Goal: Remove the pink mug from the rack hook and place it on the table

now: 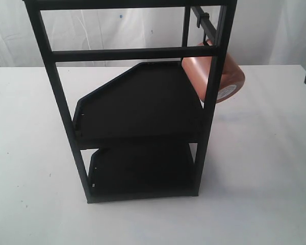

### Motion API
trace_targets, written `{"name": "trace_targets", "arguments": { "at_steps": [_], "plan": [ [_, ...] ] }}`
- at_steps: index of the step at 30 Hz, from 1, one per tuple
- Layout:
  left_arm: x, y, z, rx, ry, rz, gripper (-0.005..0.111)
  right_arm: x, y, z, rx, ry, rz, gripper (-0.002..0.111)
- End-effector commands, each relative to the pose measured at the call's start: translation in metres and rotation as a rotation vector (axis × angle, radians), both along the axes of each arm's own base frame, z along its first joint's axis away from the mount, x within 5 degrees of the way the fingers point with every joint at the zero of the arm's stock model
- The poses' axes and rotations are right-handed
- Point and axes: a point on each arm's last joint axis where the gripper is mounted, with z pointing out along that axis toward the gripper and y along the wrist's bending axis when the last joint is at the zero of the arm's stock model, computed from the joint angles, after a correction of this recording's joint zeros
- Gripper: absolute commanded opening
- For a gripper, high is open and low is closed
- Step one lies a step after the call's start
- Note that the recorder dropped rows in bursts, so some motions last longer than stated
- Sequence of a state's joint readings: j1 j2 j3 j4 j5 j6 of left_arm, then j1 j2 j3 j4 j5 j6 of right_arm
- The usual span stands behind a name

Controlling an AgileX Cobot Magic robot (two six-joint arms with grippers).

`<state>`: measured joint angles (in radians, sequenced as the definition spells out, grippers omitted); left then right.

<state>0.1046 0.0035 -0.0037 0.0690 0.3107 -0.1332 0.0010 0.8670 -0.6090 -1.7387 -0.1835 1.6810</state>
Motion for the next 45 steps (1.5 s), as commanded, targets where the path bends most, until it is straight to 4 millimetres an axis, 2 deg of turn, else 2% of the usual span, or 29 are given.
{"name": "trace_targets", "arguments": {
  "at_steps": [1,3,8,11,13,17,20,22,25,29,35,40,45],
  "plan": [
    [-0.001,-0.001,-0.002,-0.004,0.016,-0.009,0.000,0.036,-0.023,-0.018,-0.089,0.081,-0.240,0.000],
    [-0.001,-0.001,-0.002,-0.004,0.016,-0.009,0.000,0.047,-0.034,-0.026,-0.137,0.113,-0.348,0.000],
    [-0.001,-0.001,-0.002,-0.004,0.016,-0.009,0.000,0.068,-0.040,-0.051,-0.280,0.252,-0.372,0.000],
    [-0.001,-0.001,-0.002,-0.004,0.016,-0.009,0.000,0.080,-0.048,-0.075,-0.255,0.401,-0.476,0.000],
    [-0.001,-0.001,-0.002,-0.004,0.016,-0.009,0.000,0.087,-0.045,-0.082,-0.225,0.479,-0.453,0.000],
    [-0.001,-0.001,-0.002,-0.004,0.016,-0.009,0.000,0.094,-0.030,-0.066,-0.265,0.609,-0.317,0.000],
    [-0.001,-0.001,-0.002,-0.004,0.016,-0.009,0.000,0.095,-0.024,-0.039,-0.286,0.758,-0.233,0.000],
    [-0.001,-0.001,-0.002,-0.004,0.016,-0.009,0.000,0.094,-0.022,-0.025,-0.267,0.818,-0.217,0.000],
    [-0.001,-0.001,-0.002,-0.004,0.016,-0.009,0.000,0.092,-0.021,-0.015,-0.261,0.851,-0.207,0.000],
    [-0.001,-0.001,-0.002,-0.004,0.016,-0.009,0.000,0.092,-0.012,-0.014,-0.250,0.853,-0.079,0.000],
    [-0.001,-0.001,-0.002,-0.004,0.016,-0.009,0.000,0.095,0.013,-0.004,-0.213,0.749,0.231,0.000],
    [-0.001,-0.001,-0.002,-0.004,0.016,-0.009,0.000,0.098,0.019,0.016,-0.160,0.685,0.276,0.000],
    [-0.001,-0.001,-0.002,-0.004,0.016,-0.009,0.000,0.094,0.023,0.030,-0.139,0.700,0.317,0.000]
  ]
}}
